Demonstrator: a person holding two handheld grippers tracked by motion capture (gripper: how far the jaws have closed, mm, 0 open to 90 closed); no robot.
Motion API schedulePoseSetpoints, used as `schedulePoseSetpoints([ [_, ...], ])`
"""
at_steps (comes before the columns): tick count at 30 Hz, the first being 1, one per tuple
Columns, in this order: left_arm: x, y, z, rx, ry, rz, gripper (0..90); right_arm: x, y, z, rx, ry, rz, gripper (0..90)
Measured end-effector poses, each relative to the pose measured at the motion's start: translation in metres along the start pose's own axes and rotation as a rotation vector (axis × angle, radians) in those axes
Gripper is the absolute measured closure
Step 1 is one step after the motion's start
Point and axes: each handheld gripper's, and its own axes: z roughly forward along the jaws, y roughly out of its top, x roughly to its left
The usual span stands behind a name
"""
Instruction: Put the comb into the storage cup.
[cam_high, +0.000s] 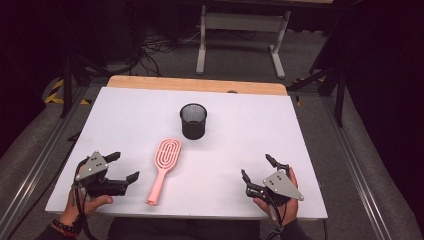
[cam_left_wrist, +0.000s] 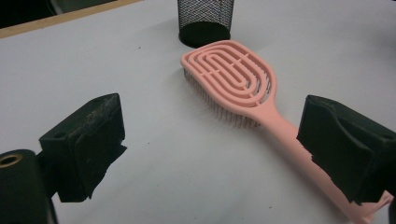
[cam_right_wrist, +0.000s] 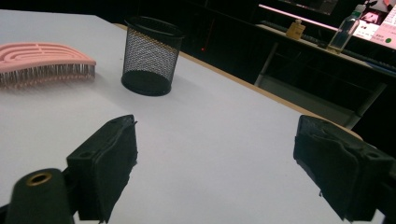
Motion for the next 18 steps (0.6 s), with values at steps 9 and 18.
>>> schedulePoseSetpoints([
  [9, -0.028, 0.03, 0.036, 0.256, 0.014, -0.105, 14.8, 0.006, -0.002, 0.008, 0.05, 0.028, -0.027, 15.2],
  [18, -0.046, 0.035, 0.075, 0.486, -0.005, -0.161, 25.7, 0.009, -0.003, 0.011, 0.063, 0.055, -0.042, 15.7],
])
